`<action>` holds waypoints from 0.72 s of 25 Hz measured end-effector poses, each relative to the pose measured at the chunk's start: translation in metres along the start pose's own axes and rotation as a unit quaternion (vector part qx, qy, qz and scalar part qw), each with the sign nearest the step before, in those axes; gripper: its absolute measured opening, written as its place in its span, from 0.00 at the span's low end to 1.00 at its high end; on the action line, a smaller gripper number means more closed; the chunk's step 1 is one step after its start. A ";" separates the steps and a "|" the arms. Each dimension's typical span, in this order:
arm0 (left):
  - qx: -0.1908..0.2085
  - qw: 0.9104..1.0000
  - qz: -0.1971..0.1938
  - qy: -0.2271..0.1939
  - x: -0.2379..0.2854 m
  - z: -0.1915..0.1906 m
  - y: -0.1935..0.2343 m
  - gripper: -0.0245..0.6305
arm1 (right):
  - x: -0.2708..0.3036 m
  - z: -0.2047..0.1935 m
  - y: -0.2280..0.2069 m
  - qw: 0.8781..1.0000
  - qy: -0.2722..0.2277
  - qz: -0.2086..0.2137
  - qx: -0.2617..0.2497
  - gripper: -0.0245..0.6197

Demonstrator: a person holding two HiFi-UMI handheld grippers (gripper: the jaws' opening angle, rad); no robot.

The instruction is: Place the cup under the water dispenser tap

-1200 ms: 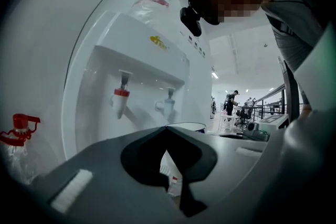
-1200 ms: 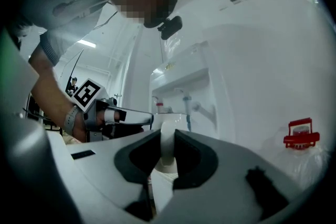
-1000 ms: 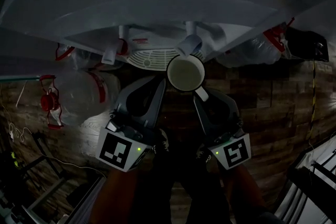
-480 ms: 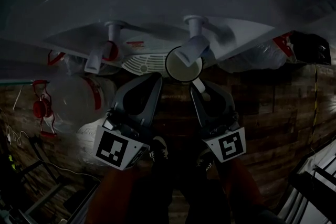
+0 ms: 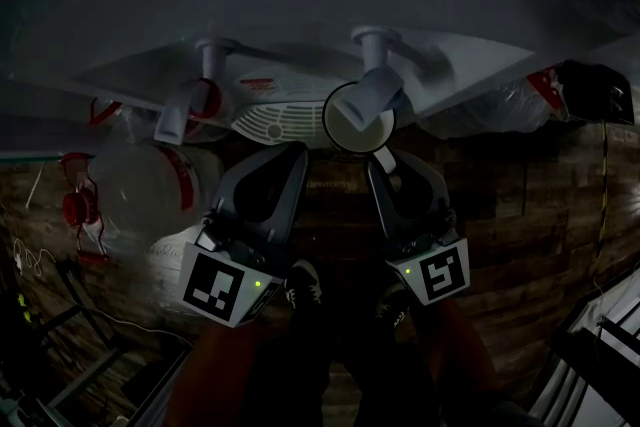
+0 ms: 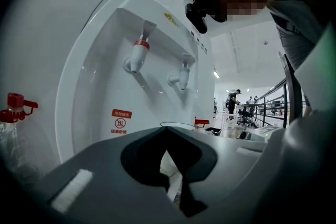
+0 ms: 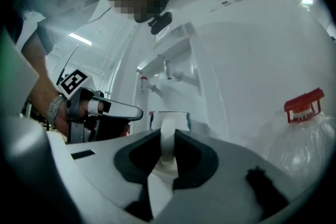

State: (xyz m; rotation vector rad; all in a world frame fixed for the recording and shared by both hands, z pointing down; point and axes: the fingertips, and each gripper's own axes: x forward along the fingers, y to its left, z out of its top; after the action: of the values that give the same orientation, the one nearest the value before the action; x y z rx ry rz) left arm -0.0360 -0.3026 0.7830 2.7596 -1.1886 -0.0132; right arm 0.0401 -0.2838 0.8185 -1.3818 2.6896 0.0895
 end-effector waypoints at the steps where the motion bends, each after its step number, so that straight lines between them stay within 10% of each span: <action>1: -0.001 1.000 0.000 0.001 0.000 0.000 0.000 0.05 | 0.000 0.000 0.000 1.000 0.001 0.000 0.000 0.14; 18: 0.004 1.000 -0.005 0.018 0.004 -0.007 -0.005 0.05 | 0.005 -0.008 0.003 0.999 0.041 0.011 -0.015 0.19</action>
State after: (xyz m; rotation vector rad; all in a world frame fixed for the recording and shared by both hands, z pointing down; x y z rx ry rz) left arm -0.0286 -0.3013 0.7895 2.7602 -1.1674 0.0397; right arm 0.0347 -0.2870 0.8258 -1.3949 2.7824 0.0774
